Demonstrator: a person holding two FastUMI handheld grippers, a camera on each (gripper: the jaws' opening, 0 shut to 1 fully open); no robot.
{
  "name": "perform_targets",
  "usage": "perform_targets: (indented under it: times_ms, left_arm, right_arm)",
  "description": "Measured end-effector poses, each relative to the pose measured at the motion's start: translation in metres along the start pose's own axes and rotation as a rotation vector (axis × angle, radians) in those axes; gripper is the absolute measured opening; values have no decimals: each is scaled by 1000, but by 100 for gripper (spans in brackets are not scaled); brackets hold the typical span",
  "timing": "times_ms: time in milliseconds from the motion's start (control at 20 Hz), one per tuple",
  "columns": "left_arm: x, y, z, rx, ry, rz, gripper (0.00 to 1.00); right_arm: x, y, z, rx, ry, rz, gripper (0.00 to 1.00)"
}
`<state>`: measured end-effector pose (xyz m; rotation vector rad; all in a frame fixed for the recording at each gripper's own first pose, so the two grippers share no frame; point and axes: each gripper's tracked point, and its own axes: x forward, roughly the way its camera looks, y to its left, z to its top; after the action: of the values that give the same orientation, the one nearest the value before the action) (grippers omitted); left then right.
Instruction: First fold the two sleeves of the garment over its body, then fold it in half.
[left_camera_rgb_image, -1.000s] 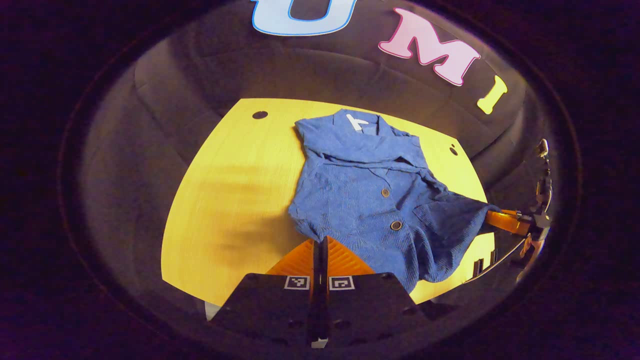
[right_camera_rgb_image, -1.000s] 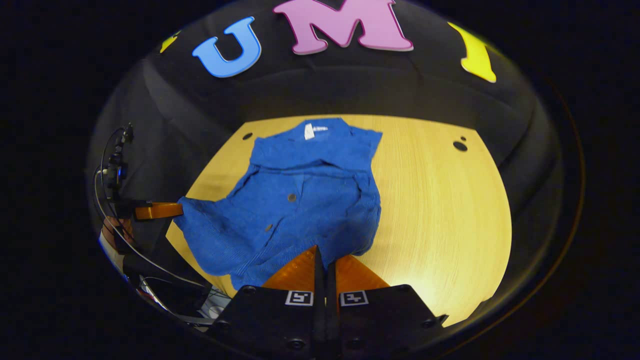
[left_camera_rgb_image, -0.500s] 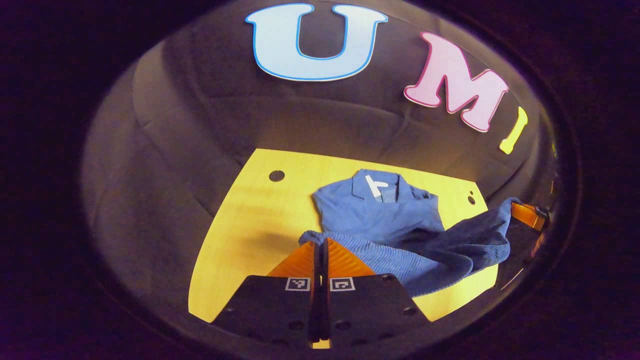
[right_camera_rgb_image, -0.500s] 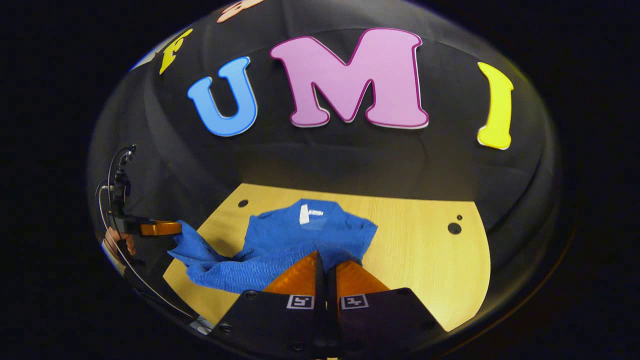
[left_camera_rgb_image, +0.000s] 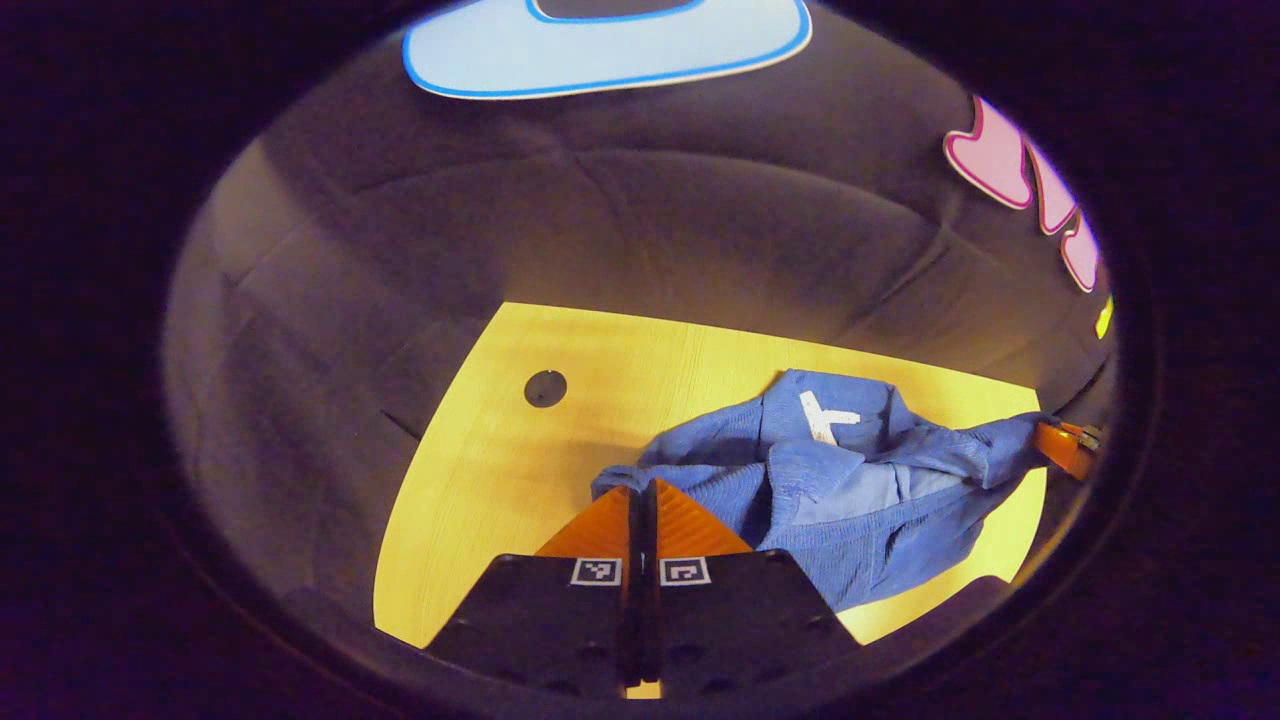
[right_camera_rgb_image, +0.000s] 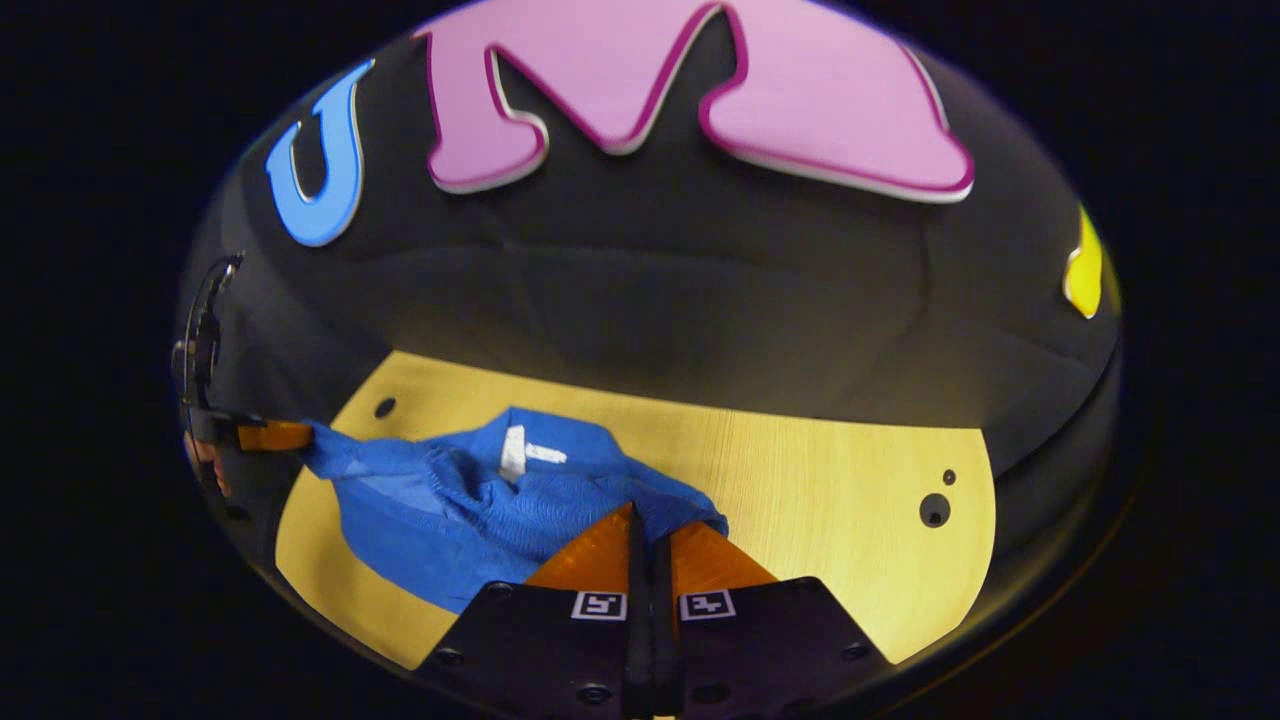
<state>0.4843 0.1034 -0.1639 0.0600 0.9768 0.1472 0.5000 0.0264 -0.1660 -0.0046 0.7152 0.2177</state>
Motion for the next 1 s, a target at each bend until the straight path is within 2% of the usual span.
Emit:
perform_targets:
  times_ms: [250, 350, 400, 450, 500, 550, 600, 700, 750, 850, 900, 1000]
  left_arm:
    - [48, 9, 17, 9, -25, 46, 0]
    - [55, 7, 26, -6, -74, 32, 4]
    - [52, 8, 32, -25, -119, 49, 5]
    - [54, 6, 38, -48, -154, 34, 20]
    - [53, 2, 40, -76, -179, 7, 36]
    - [49, -4, 38, -86, -184, -14, 51]
    - [47, -5, 37, -80, -177, 0, 65]
    - [47, -1, 37, -38, -189, 32, 75]
    - [44, -1, 38, -22, -200, 34, 76]
    - [42, -7, 43, -15, -225, 13, 77]
    - [39, -8, 44, -13, -236, 7, 78]
    - [37, -10, 47, 1, -272, 3, 80]
  right_arm:
    - [57, -19, -7, 90, 34, 3, 4]
    - [67, -29, 1, 86, -13, -27, 5]
    - [70, -31, 9, 54, -61, -46, 6]
    - [72, -28, 17, 24, -94, -44, 10]
    - [75, -22, 19, -9, -109, -43, 19]
    - [75, -17, 17, -34, -109, -36, 20]
    - [76, -12, 13, -51, -102, -31, 40]
    - [89, -4, 9, -49, -88, -35, 79]
    - [92, -1, 9, -33, -84, -29, 99]
    - [88, -4, 10, -13, -83, -31, 92]
    - [86, -2, 13, -16, -96, -29, 96]
    - [82, -1, 18, -34, -119, -25, 96]
